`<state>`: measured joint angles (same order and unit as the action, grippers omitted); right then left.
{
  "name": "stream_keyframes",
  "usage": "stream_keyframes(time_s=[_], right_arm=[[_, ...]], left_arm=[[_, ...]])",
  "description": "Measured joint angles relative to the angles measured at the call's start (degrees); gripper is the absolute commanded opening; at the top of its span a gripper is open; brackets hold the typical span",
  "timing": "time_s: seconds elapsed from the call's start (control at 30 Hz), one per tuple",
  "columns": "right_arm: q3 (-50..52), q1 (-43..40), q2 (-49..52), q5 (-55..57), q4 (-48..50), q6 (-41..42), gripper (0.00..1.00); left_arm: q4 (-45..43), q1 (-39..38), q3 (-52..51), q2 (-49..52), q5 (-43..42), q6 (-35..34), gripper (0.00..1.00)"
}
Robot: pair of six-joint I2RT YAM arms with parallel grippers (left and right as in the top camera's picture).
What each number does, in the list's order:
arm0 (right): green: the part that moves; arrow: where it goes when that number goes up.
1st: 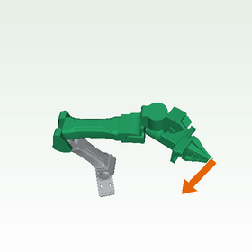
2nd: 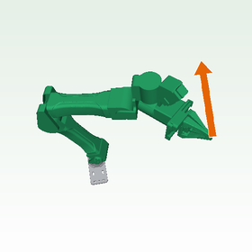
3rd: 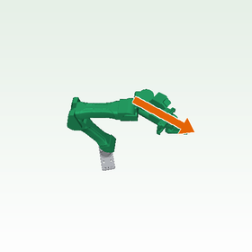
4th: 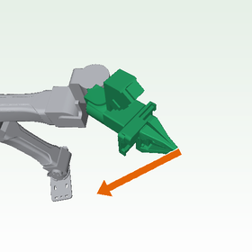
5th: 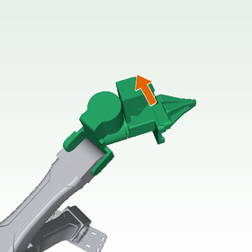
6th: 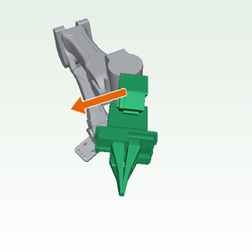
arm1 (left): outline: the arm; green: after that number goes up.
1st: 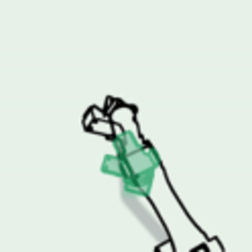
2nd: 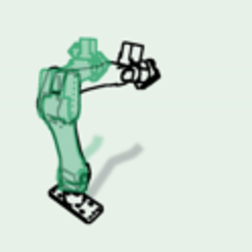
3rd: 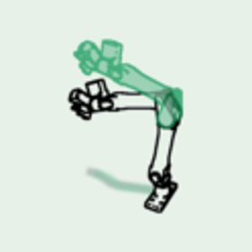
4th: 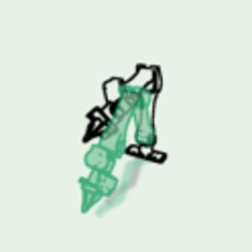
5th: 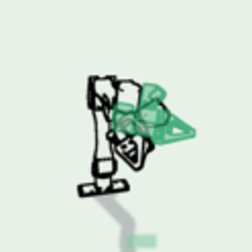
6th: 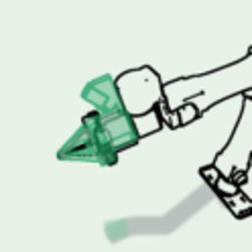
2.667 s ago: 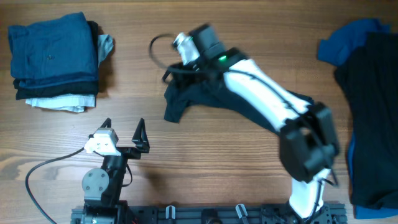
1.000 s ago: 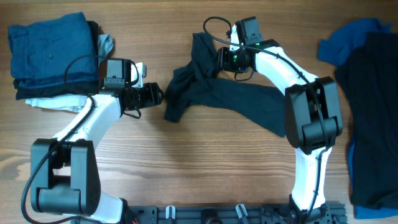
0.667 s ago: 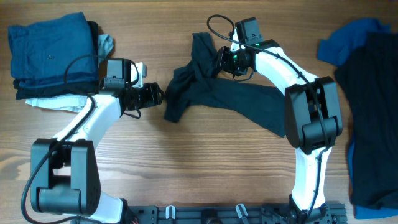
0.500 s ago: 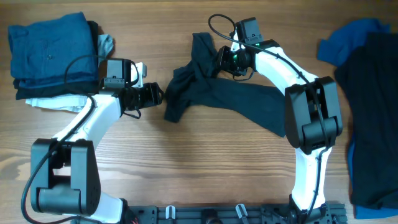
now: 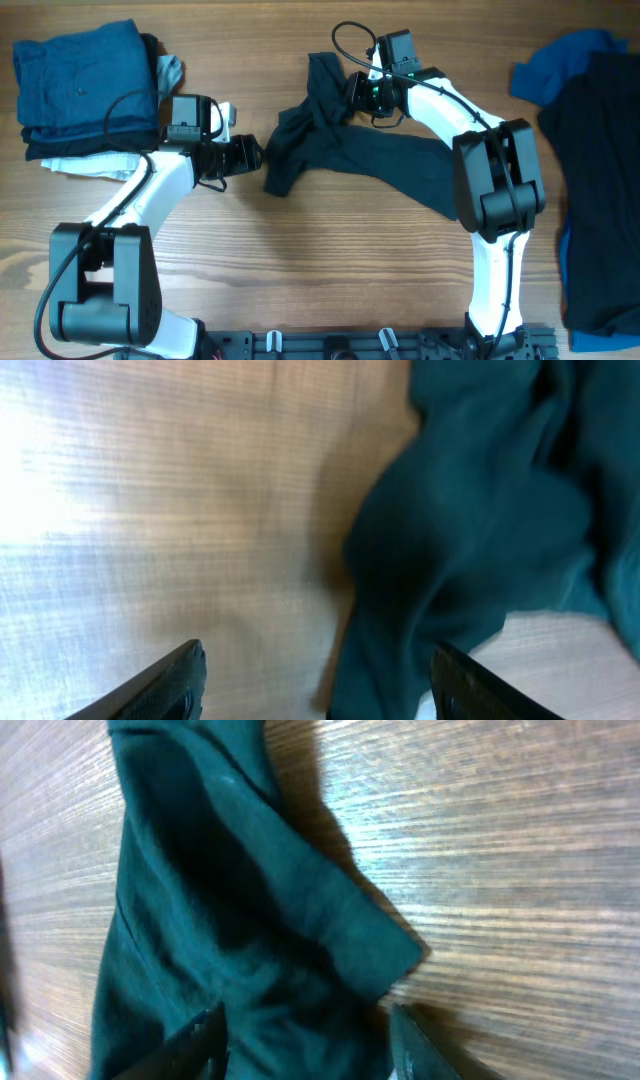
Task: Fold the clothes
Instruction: 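Grasp the shirt's left end with the left gripper, then move the right gripper to the shirt's right end and grasp it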
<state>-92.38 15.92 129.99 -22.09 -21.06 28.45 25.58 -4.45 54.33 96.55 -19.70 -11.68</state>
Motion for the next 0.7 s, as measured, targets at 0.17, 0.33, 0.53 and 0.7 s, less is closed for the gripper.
stream_keyframes(time_s=[0.17, 0.33, 0.53, 0.7], right_arm=[[0.0, -2.6, -1.8, 0.0, -1.9, -4.4, 0.68], [0.0, -5.4, -5.7, 0.0, -4.7, -6.7, 0.67], [0.0, -6.6, -5.9, 1.6, -8.6, -8.9, 0.69], [0.0, -8.8, -5.9, 2.2, -11.2, -9.7, 0.70]], left_arm=[[10.5, 0.0, 0.2, 0.0, -2.1, 0.0, 0.45], [13.2, -0.4, 0.2, 0.0, -2.7, 0.2, 0.46], [6.6, -6.1, 0.2, 0.0, -0.7, -1.3, 0.44], [5.2, -12.3, 0.2, 0.0, 6.3, -4.0, 0.40]])
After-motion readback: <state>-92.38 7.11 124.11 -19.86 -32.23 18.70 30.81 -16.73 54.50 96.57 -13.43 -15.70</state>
